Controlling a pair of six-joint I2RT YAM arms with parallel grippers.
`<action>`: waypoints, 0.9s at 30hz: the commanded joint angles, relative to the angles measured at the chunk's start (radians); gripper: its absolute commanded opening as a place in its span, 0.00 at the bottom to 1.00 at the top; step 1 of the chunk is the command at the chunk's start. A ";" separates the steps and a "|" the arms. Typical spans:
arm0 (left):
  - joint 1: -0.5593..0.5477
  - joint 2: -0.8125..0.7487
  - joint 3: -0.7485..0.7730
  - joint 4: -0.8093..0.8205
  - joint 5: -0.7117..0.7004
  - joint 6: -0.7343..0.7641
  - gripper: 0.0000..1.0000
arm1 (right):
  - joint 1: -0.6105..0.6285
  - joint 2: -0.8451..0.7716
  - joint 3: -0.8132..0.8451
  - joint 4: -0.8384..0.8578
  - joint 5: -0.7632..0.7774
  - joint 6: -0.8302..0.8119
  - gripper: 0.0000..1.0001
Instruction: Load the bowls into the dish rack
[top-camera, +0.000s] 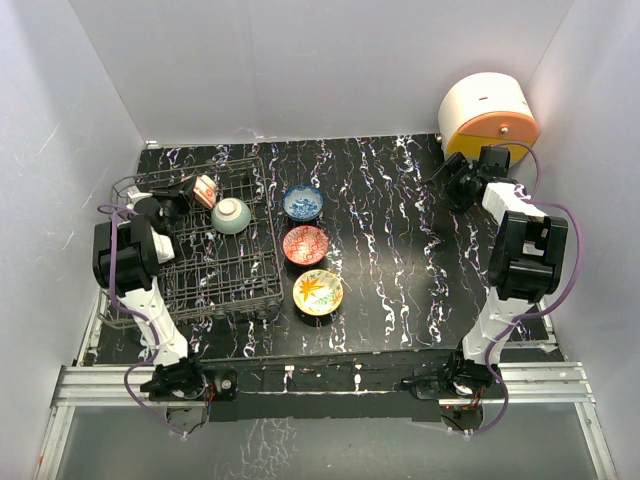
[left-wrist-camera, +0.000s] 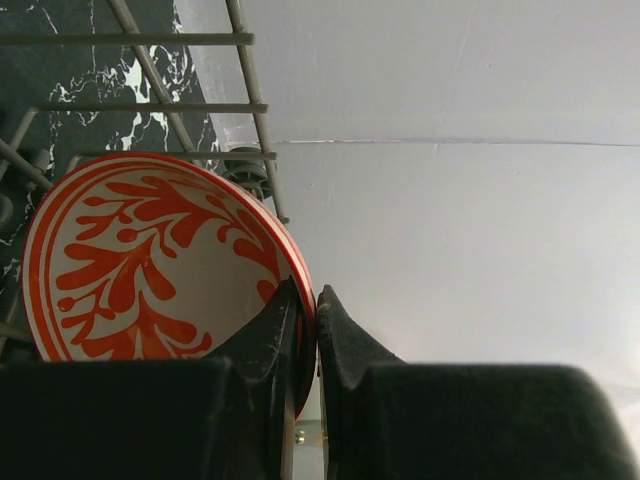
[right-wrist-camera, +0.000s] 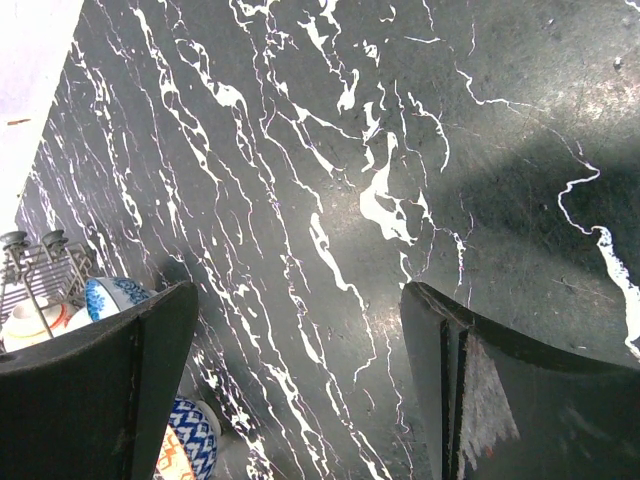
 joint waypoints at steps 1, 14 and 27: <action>0.002 0.036 0.008 0.174 -0.016 -0.048 0.00 | -0.004 -0.006 0.043 0.049 -0.001 -0.016 0.85; 0.003 0.036 -0.104 0.142 -0.018 -0.067 0.00 | -0.004 -0.014 0.026 0.047 0.001 -0.021 0.85; 0.026 -0.005 -0.227 0.110 -0.038 -0.052 0.10 | -0.004 -0.022 0.016 0.046 -0.002 -0.025 0.85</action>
